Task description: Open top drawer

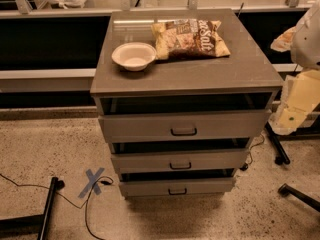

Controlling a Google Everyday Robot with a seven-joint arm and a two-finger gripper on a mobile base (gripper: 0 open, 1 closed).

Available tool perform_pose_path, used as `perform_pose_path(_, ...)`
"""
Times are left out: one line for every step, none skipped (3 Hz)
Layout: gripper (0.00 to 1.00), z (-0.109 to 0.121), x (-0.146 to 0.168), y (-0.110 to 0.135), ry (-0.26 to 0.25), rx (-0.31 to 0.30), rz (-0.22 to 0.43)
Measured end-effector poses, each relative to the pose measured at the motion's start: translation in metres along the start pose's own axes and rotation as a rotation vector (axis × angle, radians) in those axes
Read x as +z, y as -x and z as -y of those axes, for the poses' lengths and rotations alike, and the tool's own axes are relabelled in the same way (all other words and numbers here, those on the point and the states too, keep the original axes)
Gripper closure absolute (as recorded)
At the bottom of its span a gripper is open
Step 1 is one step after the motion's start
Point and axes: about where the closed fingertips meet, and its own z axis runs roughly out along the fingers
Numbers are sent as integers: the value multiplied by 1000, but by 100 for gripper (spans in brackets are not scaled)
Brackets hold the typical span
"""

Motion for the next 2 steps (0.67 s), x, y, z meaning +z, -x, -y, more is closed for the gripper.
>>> perform_pose_path(0,-5,50,2,51,-41,93)
perform_pose_path(0,-5,108,11,74,-111,209)
